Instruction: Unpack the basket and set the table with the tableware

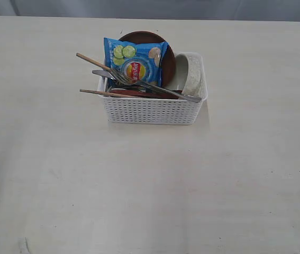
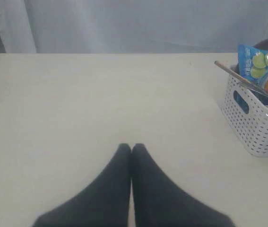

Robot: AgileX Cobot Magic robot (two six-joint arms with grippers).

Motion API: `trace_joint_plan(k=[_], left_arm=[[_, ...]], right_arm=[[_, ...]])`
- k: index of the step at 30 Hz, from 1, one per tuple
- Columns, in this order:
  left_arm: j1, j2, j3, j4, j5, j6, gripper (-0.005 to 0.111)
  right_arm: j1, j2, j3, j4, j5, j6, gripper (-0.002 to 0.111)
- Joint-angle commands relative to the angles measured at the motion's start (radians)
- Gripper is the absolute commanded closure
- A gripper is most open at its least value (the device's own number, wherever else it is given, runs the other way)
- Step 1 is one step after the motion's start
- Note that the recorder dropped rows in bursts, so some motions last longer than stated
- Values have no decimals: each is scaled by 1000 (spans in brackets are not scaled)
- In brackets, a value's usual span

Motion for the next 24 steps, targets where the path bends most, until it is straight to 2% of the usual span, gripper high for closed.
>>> trace_joint_plan(k=[1, 9, 16, 24], left_arm=[[-8, -3, 4, 0, -10, 0, 107], [-8, -3, 4, 0, -10, 0, 107], [-8, -3, 4, 0, -10, 0, 107], [-8, -3, 4, 0, -10, 0, 107]], right_arm=[[2, -5, 2, -4, -122, 0, 109], [2, -5, 2, -4, -341, 0, 109], [2, -5, 2, -4, -363, 0, 109], [2, -5, 2, 0, -538, 35, 109]])
